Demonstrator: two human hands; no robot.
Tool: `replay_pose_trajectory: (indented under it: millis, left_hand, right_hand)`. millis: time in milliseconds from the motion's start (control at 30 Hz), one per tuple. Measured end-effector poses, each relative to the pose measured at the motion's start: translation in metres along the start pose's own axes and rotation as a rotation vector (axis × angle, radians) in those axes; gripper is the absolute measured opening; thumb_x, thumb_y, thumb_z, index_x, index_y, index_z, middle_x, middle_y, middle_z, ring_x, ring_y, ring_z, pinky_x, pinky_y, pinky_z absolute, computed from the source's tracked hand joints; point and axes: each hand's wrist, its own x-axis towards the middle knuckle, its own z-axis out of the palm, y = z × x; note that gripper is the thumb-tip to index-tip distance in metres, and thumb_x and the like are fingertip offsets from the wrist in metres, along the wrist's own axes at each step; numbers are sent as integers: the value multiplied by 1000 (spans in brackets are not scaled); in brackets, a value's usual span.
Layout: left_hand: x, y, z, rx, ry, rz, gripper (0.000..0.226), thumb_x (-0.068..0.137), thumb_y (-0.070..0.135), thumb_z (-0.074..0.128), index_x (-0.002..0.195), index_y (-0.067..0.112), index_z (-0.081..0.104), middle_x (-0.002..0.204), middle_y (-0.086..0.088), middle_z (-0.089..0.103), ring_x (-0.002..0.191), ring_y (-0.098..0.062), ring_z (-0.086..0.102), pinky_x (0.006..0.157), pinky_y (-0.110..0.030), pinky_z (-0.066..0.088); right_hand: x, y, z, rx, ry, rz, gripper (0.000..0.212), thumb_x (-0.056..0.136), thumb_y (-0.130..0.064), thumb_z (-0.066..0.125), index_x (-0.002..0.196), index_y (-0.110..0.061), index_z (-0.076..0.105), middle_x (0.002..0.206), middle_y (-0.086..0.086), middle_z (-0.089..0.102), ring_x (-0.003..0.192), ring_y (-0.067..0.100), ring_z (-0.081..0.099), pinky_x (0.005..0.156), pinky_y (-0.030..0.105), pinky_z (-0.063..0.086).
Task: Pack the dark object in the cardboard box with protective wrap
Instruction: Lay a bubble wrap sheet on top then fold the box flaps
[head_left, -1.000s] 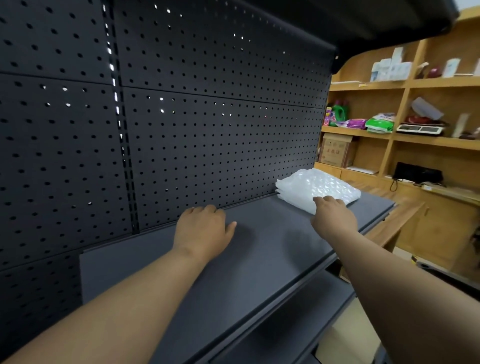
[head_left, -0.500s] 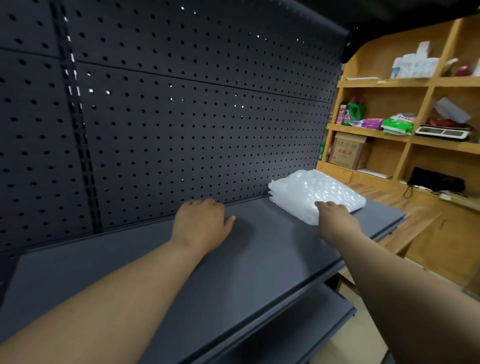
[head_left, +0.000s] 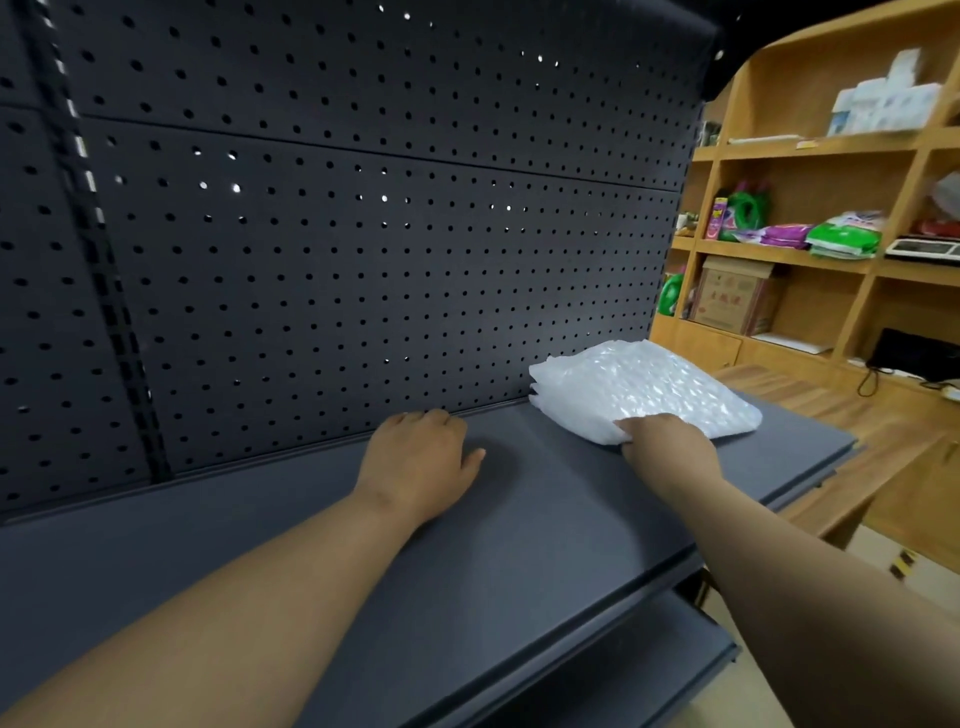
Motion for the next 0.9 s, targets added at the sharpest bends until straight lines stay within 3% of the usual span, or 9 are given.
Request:
replay_pose_trajectory:
  millis: [133, 233, 333, 400, 500, 567, 633, 733, 900]
  left_hand:
    - [2, -4, 2, -116, -37, 136, 82, 88, 52, 54, 152, 22, 14, 160, 2, 18, 146, -15, 19, 120, -31, 11]
    - [-2, -12, 6, -131, -13, 205, 103, 78, 52, 66, 153, 23, 0, 162, 6, 5, 148, -10, 5, 121, -29, 2]
    - [-4, -21, 10, -204, 16, 208, 98, 77, 46, 70, 152, 27, 11, 160, 10, 11, 148, -8, 8, 121, -29, 2]
    - [-3, -28, 14, -277, 13, 218, 68, 85, 41, 63, 146, 32, 34, 155, 11, 28, 146, -10, 20, 121, -30, 7]
    - [-10, -39, 14, -356, -1, 193, 37, 93, 35, 44, 124, 31, 63, 137, 6, 56, 132, -16, 46, 114, -36, 30]
    - [-17, -46, 8, -444, 27, 142, 30, 94, 18, 53, 119, 24, 67, 133, 1, 60, 130, -18, 50, 110, -36, 37]
    - [-28, -56, 2, -468, 26, 122, 33, 92, 6, 57, 121, 18, 66, 135, -3, 58, 132, -22, 48, 112, -34, 35]
    - [-41, -69, -4, -643, -12, 25, 37, 88, -2, 60, 120, 14, 66, 137, -8, 55, 133, -25, 47, 115, -32, 30]
    - [-51, -90, -11, -1556, -105, -470, 56, 68, 8, 80, 117, 25, 58, 128, -2, 57, 113, -23, 60, 102, -42, 47]
  right_hand:
    - [-7, -23, -4, 29, 133, -245, 31, 90, -17, 44, 107, -24, 69, 105, 7, 69, 93, 28, 61, 78, 33, 48]
    - [-22, -49, -11, 57, 199, -474, 29, 90, -19, 47, 108, -21, 70, 104, 8, 71, 95, 30, 63, 78, 34, 48]
    - [-41, -72, -18, 155, 313, -691, 24, 80, -21, 50, 82, -19, 74, 76, 5, 73, 68, 27, 67, 56, 29, 51]
    - [-50, -81, -19, 246, 275, -751, 34, 79, -31, 40, 76, -19, 72, 72, 1, 72, 65, 25, 66, 54, 31, 52]
    - [-53, -76, -20, 277, 164, -755, 44, 84, -46, 42, 109, -23, 71, 105, -1, 73, 98, 20, 67, 87, 33, 52]
    - [-48, -63, -19, 194, 93, -721, 60, 83, -50, 53, 139, -27, 49, 140, -4, 55, 130, 16, 49, 112, 25, 30]
    - [-41, -51, -21, 90, 32, -683, 73, 85, -43, 58, 149, -30, 26, 156, -7, 28, 144, 12, 26, 116, 20, 10]
    - [-32, -46, -25, 2, -111, -563, 85, 84, -35, 59, 151, -35, 7, 162, -8, 4, 149, 13, 5, 120, 29, 5]
    - [-25, -56, -33, 402, -450, -364, 96, 81, -48, 68, 153, -32, 5, 161, -2, -3, 149, 18, 0, 120, 34, 5]
